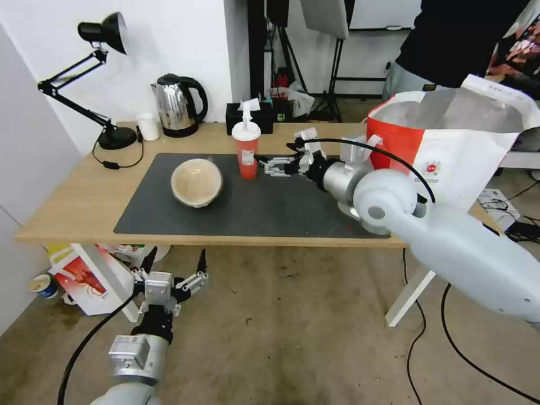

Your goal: Pick up the trash from the table and place it into the takeout bag.

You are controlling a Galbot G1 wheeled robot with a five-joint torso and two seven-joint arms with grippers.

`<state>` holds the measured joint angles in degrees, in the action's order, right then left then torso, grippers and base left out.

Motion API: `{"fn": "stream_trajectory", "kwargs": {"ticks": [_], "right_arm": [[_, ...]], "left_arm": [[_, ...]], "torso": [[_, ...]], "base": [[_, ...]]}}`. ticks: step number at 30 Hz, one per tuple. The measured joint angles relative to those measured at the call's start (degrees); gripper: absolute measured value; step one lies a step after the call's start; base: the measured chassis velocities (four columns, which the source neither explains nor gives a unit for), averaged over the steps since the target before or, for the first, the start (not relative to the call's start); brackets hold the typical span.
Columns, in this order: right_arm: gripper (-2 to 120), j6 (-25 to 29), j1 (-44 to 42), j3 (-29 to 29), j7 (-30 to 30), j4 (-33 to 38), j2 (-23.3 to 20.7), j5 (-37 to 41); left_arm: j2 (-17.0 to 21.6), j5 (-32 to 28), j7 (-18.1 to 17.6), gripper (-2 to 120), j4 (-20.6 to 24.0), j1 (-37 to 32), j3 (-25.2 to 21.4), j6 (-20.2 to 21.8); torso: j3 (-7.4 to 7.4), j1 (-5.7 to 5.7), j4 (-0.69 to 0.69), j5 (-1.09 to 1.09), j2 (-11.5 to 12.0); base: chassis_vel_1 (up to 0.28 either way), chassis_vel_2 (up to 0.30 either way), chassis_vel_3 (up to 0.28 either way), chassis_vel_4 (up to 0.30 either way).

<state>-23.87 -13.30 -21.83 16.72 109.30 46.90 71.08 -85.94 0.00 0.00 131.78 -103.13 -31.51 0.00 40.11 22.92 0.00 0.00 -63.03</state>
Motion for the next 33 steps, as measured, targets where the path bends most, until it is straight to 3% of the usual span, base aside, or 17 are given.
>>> {"fn": "stream_trajectory", "kwargs": {"ticks": [8,17,33], "right_arm": [[100,-0.9,3.1,-1.2,0.0,-4.5,2.4,0.5],[100,-1.0,6.3,-3.0,-2.6,-15.8,9.2,-1.8],[100,-0.6,7.9,-4.1,-6.2,-27.9,17.1,-6.6]], "left_arm": [[0.0,0.0,0.0,100,0.0,0.0,0.0,0.0],[0.0,0.0,0.0,100,0.0,0.0,0.0,0.0],[0.0,0.0,0.0,100,0.0,0.0,0.0,0.0]], "torso": [[0.0,0.0,0.0,-0.01,0.0],[0.0,0.0,0.0,0.0,0.0],[0.0,-0.01,0.0,-0.01,0.0]], "base": [[0.0,0.0,0.0,0.0],[0.0,0.0,0.0,0.0],[0.0,0.0,0.0,0.0]]}}
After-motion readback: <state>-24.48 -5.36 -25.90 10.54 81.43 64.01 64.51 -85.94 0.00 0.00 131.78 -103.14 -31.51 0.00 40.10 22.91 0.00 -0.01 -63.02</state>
